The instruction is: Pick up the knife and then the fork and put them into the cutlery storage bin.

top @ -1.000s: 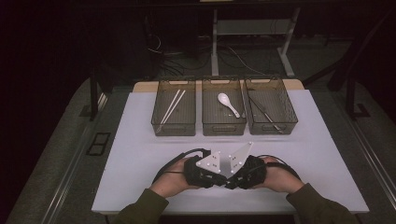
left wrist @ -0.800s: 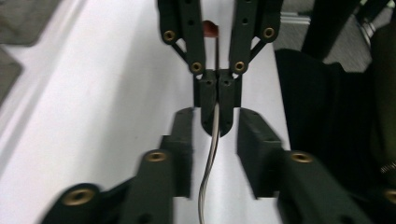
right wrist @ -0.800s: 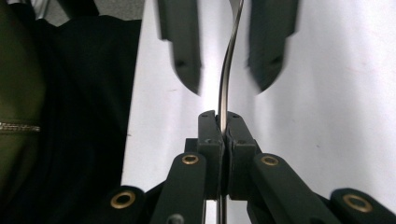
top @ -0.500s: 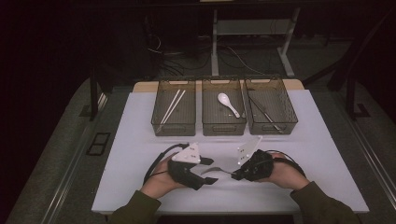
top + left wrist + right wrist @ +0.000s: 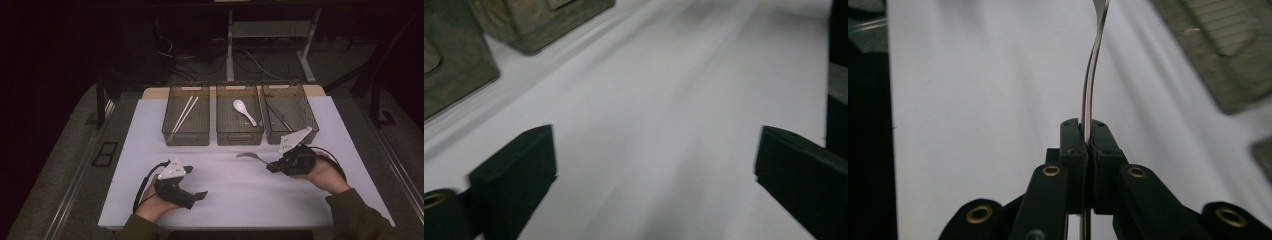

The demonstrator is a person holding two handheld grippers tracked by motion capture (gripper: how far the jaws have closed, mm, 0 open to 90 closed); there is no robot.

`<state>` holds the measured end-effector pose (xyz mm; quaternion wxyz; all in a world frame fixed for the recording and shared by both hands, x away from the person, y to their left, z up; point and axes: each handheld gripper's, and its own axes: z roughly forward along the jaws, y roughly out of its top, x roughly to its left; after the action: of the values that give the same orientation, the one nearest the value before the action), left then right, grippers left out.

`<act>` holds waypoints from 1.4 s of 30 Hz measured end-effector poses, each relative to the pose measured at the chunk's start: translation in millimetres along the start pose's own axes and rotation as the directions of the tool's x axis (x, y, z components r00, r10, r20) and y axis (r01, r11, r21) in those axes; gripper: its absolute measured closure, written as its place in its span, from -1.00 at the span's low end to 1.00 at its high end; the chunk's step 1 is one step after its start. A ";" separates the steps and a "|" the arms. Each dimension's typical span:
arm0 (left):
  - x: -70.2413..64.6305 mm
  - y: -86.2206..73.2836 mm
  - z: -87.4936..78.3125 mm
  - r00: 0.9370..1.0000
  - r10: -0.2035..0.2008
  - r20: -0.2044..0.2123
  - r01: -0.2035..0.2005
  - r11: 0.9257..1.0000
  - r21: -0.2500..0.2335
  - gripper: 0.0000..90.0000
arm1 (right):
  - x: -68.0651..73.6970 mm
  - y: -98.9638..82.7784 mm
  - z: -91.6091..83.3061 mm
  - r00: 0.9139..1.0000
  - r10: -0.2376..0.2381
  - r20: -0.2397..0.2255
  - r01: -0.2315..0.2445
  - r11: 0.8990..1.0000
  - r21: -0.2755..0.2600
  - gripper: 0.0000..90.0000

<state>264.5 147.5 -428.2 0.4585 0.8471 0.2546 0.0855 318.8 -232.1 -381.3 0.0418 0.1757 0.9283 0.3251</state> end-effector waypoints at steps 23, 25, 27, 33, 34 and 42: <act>1.4 -5.5 -3.8 0.997 -0.003 -0.071 0.003 1.000 -0.004 -1.00 | -71.0 9.6 -56.3 0.954 0.244 0.172 -0.214 0.960 -0.180 0.93; 1.2 -5.2 -3.9 0.998 0.005 -0.065 -0.005 1.000 -0.005 -1.00 | -76.5 10.9 -58.0 0.947 0.266 0.182 -0.232 0.954 -0.192 0.93; 0.7 -4.7 -3.8 0.998 0.007 -0.066 -0.007 1.000 -0.007 -1.00 | -82.6 11.5 -59.3 0.937 0.290 0.192 -0.251 0.946 -0.205 0.93; 0.1 -5.3 -2.9 0.998 0.008 -0.065 -0.008 1.000 -0.003 -1.00 | -100.7 10.8 -60.8 0.913 0.345 0.219 -0.297 0.928 -0.224 0.93; 0.2 -5.3 -2.9 0.998 0.007 -0.064 -0.007 1.000 -0.003 -1.00 | -103.8 10.5 -60.8 0.906 0.358 0.226 -0.310 0.924 -0.224 0.93; -0.2 -4.5 -2.2 0.998 0.019 -0.060 -0.019 1.000 0.000 -1.00 | -130.5 3.4 -53.0 0.845 0.454 0.283 -0.397 0.886 -0.237 0.93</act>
<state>261.9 151.0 -430.7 0.4500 0.8464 0.2602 0.1154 431.7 -307.0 -342.4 0.1383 0.4257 0.8142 0.3697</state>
